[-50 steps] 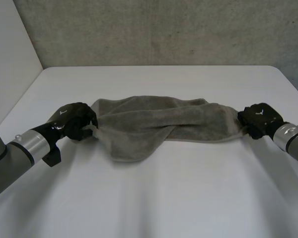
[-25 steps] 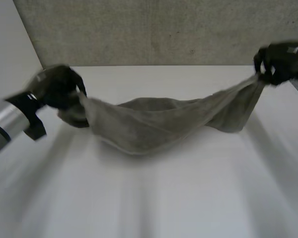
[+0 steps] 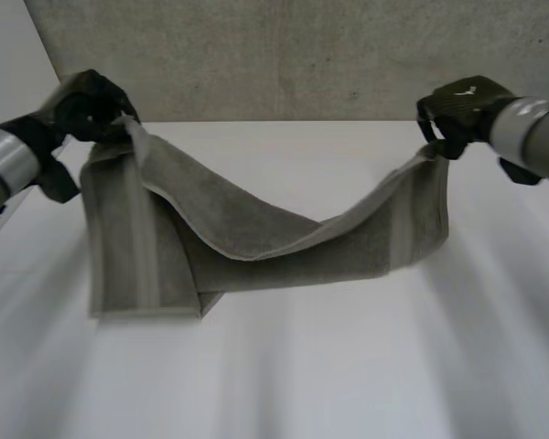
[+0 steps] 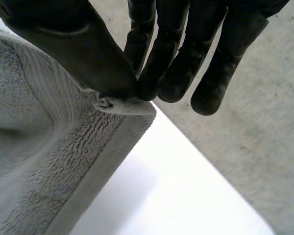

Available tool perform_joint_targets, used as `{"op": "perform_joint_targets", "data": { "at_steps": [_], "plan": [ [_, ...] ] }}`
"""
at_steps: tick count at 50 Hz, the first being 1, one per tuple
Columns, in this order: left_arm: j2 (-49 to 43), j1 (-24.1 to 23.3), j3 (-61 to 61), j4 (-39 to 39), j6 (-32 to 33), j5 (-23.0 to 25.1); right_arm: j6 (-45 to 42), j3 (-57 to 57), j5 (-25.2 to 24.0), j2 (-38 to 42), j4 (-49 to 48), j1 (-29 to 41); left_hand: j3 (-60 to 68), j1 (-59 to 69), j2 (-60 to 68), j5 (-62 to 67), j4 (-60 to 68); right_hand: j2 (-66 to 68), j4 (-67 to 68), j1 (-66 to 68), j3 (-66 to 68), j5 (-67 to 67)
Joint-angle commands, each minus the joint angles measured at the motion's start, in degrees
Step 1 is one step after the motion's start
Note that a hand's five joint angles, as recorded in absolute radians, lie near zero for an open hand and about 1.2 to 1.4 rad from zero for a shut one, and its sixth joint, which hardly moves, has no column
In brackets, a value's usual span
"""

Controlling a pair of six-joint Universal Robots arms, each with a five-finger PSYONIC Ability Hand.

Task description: Fold the towel.

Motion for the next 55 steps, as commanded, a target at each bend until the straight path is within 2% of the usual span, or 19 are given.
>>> {"op": "perform_joint_targets", "data": {
  "at_steps": [1, 5, 8, 14, 16, 17, 19, 20, 21, 22, 24, 25, 27, 29, 32, 40, 49, 54, 55],
  "plan": [
    [-7.2, -4.87, 19.04, -1.31, 1.58, -7.7, 1.35, -14.61, 8.01, 4.63, -10.04, 4.93, 2.86, 8.08, 4.48, 7.98, 2.0, 3.49, 3.77, 3.0, 3.74, 2.72],
    [-6.41, -5.92, 31.48, -0.96, 0.45, -12.87, 5.47, -21.63, 10.03, 1.74, -19.24, 4.93, 2.86, 8.08, 4.48, 7.98, 2.0, 3.49, 3.77, 3.0, 3.74, 2.72],
    [-5.01, -7.06, 37.47, -0.69, -1.22, -13.41, 6.71, -21.47, 10.04, -1.51, -22.07, 4.93, 2.86, 8.08, 4.48, 7.98, 2.0, 3.49, 3.77, 3.0, 3.74, 2.72],
    [-3.33, -7.24, 37.05, -0.43, -3.43, -12.88, 6.98, -15.4, 8.19, -4.69, -21.99, 4.76, 2.86, 8.08, 4.48, 7.98, 2.0, 3.49, 3.77, 3.0, 3.74, 2.72],
    [-3.07, -7.24, 31.64, -0.52, -3.25, -12.18, 7.06, -6.31, 4.87, -7.4, -22.08, 4.14, 2.86, 8.08, 4.48, 7.98, 2.0, 3.49, 3.77, 3.0, 3.74, 2.72],
    [-3.07, -7.24, 31.61, -0.52, -3.25, -12.18, 7.06, -6.26, 4.85, -7.41, -22.08, 4.14, 2.86, 8.08, 4.48, 7.98, 2.0, 3.49, 3.77, 3.0, 3.74, 2.72],
    [-2.98, -7.06, 27.04, -0.34, -2.9, -11.21, 6.63, 4.93, 1.09, -10.48, -22.78, 3.79, 2.86, 8.08, 4.48, 7.98, 2.0, 3.49, 3.77, 3.0, 3.74, 2.72],
    [-3.07, -6.89, 22.42, 0.01, -2.64, -9.73, 6.63, 4.99, 1.07, -10.49, -22.78, 3.79, 2.86, 8.08, 4.48, 7.98, 2.0, 3.49, 3.77, 3.0, 3.74, 2.72],
    [-3.15, -6.45, 17.59, 0.97, -2.29, -7.89, 6.45, 10.21, -0.58, -11.62, -23.13, 3.09, 2.86, 8.08, 4.48, 7.98, 2.0, 3.49, 3.77, 3.0, 3.74, 2.72],
    [-3.15, -6.45, 17.54, 0.98, -2.28, -7.87, 6.45, 10.26, -0.6, -11.63, -23.13, 3.09, 2.86, 8.08, 4.48, 7.98, 2.0, 3.49, 3.77, 3.0, 3.74, 2.72],
    [-3.68, -5.49, 7.49, 5.44, -0.89, -4.72, 6.36, 19.62, -3.4, -12.95, -25.49, 1.08, 2.86, 8.08, 4.48, 7.98, 2.0, 3.49, 3.77, 3.0, 3.74, 2.72],
    [-3.68, -5.48, 7.44, 5.46, -0.88, -4.71, 6.36, 19.67, -3.41, -12.95, -25.51, 1.06, 2.86, 8.08, 4.48, 7.98, 2.0, 3.49, 3.77, 3.0, 3.74, 2.72],
    [-4.03, -4.34, 2.25, 8.45, 0.26, -3.57, 6.27, 28.41, -5.07, -13.65, -28.65, -0.6, 2.86, 8.08, 4.48, 7.98, 2.0, 3.49, 3.77, 3.0, 3.74, 2.72],
    [-4.99, -2.15, -7.11, 14.22, 3.41, -1.82, 6.19, 32.37, -5.78, -13.83, -30.32, -1.3, 2.86, 8.08, 4.48, 7.98, 2.0, 3.49, 3.77, 3.0, 3.74, 2.72],
    [-6.4, -1.18, -13.89, 18.54, 7.45, 0.11, 4.96, 38.8, -6.84, -13.83, -33.14, -2.27, 2.86, 8.08, 4.48, 7.98, 2.0, 3.49, 3.77, 3.0, 3.74, 2.72],
    [-5.62, -1.0, -22.26, 18.74, 15.72, 5.65, -1.98, 45.41, -6.93, -14.27, -33.24, -4.03, 2.86, 8.08, 4.48, 7.98, 2.0, 3.49, 3.77, 3.0, 3.74, 2.72],
    [0.62, 2.08, -22.8, 11.17, 16.17, 9.44, -2.16, 44.45, -6.75, -19.28, -30.52, -6.58, 2.86, 8.08, 4.48, 7.98, 2.0, 3.49, 3.77, 3.0, 3.74, 2.72],
    [0.98, 2.52, -20.51, 10.03, 16.26, 10.14, -1.73, 41.82, -6.84, -19.19, -28.41, -6.5, -9.56, -4.35, -7.94, -4.44, -10.43, 3.49, 3.77, 3.0, 3.74, 2.72],
    [0.37, 2.52, -19.47, 10.03, 16.17, 9.8, -1.72, 41.81, -6.84, -19.19, -28.41, -6.49, -15.39, -10.18, -13.77, -10.27, -16.25, 3.49, 3.77, 3.0, 3.74, 2.72]
  ]
}}
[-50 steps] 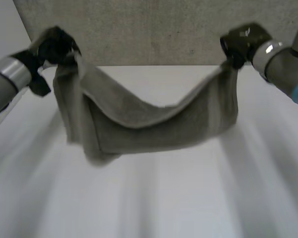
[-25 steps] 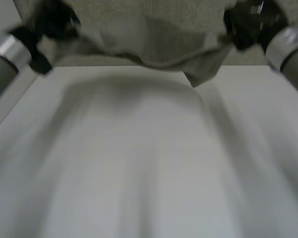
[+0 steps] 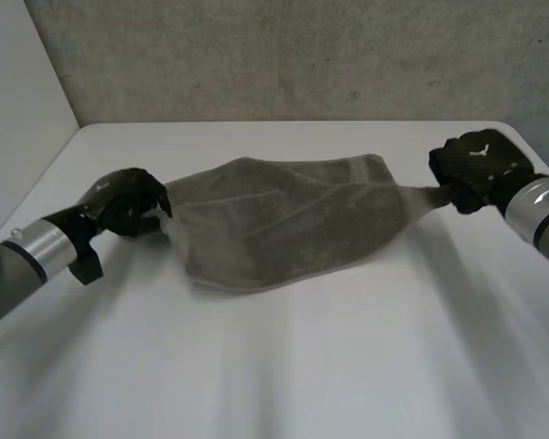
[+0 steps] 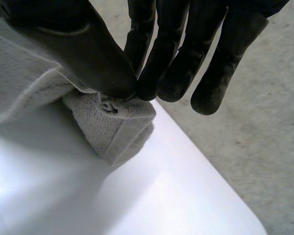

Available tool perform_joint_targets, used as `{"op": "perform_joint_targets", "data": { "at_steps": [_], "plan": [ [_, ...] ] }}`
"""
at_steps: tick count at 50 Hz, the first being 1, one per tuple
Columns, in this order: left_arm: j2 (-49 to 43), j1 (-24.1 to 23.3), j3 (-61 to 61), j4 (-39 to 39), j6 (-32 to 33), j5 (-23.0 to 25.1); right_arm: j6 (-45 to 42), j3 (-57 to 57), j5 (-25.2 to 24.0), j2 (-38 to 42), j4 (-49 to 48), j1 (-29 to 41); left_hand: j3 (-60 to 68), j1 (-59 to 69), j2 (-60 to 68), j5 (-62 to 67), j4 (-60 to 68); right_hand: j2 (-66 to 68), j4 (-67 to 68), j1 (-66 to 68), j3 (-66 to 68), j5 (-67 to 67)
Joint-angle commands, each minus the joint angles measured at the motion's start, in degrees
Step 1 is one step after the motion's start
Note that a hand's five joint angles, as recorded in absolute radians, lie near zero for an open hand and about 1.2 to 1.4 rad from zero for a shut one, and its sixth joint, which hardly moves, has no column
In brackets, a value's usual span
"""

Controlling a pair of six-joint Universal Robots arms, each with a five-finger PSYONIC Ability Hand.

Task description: Fold the towel.

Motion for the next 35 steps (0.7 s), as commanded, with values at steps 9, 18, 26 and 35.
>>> {"op": "perform_joint_targets", "data": {
  "at_steps": [9, 18, 26, 35],
  "plan": [
    [-13.32, 0.57, 14.21, -2.89, 0.55, -3.82, 1.09, -2.85, 0.44, 5.01, 2.06, 0.23, -34.63, -32.71, -34.64, -32.63, -34.63, 3.47, 3.5, 2.93, 3.45, 2.71],
    [-16.68, 1.01, 20.38, -3.69, 0.55, -8.4, 1.09, -1.62, 0.53, 6.78, 1.89, 1.99, -37.0, -35.09, -37.01, -35.01, -37.01, 3.47, 3.5, 2.93, 3.45, 2.71],
    [-11.59, 1.62, 18.89, -7.73, 0.55, -8.58, 1.18, -1.18, 0.53, 6.78, 1.71, 2.08, -36.16, -34.24, -36.17, -34.17, -36.17, 3.47, 3.5, 2.93, 3.45, 2.71],
    [1.77, 0.74, 3.42, -9.93, 0.9, -0.4, 1.18, -1.09, 0.53, 7.39, 1.71, 2.08, -35.66, -33.74, -35.67, -33.66, -35.66, 3.47, 3.5, 2.93, 3.45, 2.71]
  ]
}}
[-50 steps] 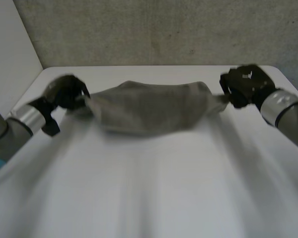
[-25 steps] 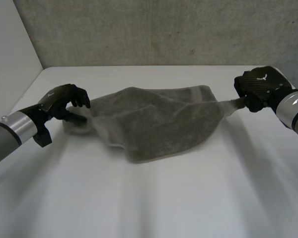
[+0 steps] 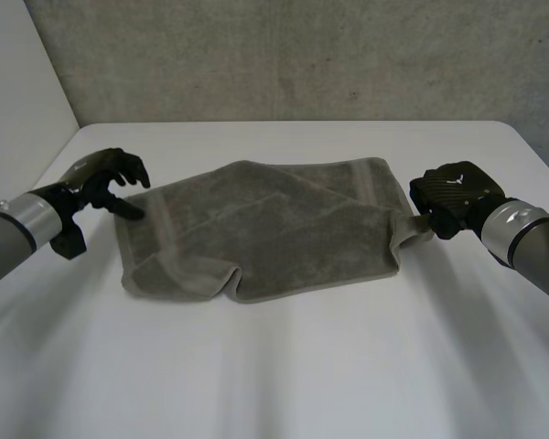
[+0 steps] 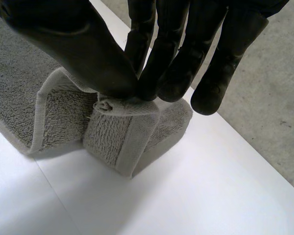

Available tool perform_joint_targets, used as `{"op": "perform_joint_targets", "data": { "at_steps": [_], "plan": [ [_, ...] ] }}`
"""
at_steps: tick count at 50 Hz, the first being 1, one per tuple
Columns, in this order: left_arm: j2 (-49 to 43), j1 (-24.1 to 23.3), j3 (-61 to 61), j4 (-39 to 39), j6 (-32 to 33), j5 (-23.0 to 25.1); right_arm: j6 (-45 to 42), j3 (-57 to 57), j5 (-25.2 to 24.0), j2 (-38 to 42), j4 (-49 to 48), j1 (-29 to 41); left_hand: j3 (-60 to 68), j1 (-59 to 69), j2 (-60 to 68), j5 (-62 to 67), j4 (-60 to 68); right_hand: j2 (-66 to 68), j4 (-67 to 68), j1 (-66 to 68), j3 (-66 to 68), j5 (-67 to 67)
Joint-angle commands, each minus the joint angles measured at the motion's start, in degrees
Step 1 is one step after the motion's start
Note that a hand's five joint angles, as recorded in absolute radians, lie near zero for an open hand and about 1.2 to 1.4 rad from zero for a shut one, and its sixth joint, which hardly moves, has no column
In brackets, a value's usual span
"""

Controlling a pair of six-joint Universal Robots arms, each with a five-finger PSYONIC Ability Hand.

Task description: Fold the towel.

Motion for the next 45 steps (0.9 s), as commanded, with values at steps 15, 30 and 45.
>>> {"op": "perform_joint_targets", "data": {
  "at_steps": [15, 30, 45],
  "plan": [
    [13.06, -18.3, -22.58, 4.06, 13.99, -10.93, -0.07, 0.55, 0.0, 1.42, -0.09, 1.2, 0.02, 1.45, 0.33, 1.75, 0.03, 3.47, 3.5, 2.92, 3.45, 2.71],
    [1.02, -34.13, -13.18, 12.95, 14.87, -31.28, -0.33, 1.95, -0.09, 1.33, -0.18, 1.38, -5.53, -4.1, -5.22, -3.8, -5.52, 3.47, 3.5, 2.92, 3.45, 2.71],
    [-6.73, -35.37, -7.64, 12.87, 26.12, -33.48, -0.51, 2.48, -0.09, 1.24, -0.53, 1.29, -5.37, -3.93, -5.05, -3.63, -5.36, 3.47, 3.5, 2.92, 3.45, 2.71]
  ]
}}
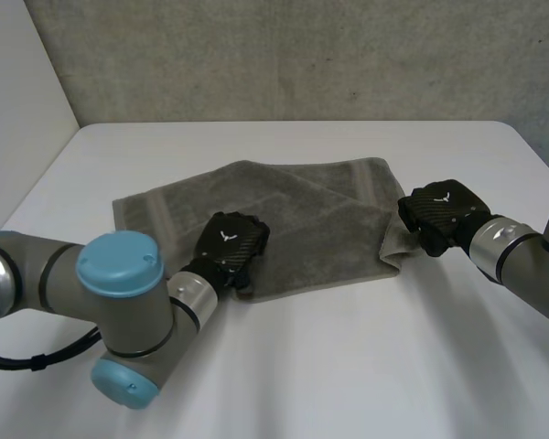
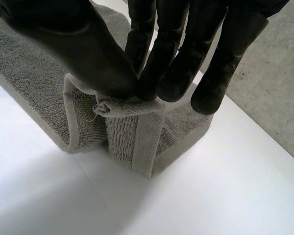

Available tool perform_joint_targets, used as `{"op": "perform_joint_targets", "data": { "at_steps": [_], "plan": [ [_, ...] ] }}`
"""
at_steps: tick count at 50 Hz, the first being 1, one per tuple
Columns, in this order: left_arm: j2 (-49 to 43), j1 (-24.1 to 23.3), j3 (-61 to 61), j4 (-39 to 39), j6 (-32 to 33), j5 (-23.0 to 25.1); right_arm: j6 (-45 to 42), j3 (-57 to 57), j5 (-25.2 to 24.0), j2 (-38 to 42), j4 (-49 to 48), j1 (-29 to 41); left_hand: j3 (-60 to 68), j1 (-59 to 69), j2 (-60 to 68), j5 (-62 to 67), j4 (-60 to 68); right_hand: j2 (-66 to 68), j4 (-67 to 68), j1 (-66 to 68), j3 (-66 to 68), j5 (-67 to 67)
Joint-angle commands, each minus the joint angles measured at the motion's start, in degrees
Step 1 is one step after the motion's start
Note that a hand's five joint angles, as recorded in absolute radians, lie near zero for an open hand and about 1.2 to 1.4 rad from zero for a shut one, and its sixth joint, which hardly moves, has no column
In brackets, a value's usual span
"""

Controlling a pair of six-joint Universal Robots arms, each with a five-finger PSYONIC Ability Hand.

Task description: Fold the towel.

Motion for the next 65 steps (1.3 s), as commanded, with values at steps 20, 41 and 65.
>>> {"op": "perform_joint_targets", "data": {
  "at_steps": [20, 41, 65],
  "plan": [
    [2.5, 1.14, -2.34, -2.05, 9.36, -3.57, -0.37, 0.15, 0.0, 0.32, -0.41, 0.01, -2.3, -1.11, -2.07, -0.16, -2.33, 3.33, 3.5, 2.92, 3.45, 2.71],
    [6.01, 4.13, -5.94, -2.49, 8.83, -3.04, -0.46, 0.41, 0.09, 0.76, -0.41, 0.09, -3.3, -2.11, -3.08, -1.16, -3.33, 3.33, 3.5, 2.92, 3.45, 2.71],
    [9.28, 6.33, -10.07, -2.23, 8.3, -2.6, -0.55, 0.15, 0.09, 1.2, -0.5, 0.09, -5.83, -4.64, -5.6, -3.69, -5.86, 3.33, 3.5, 2.92, 3.45, 2.71]
  ]
}}
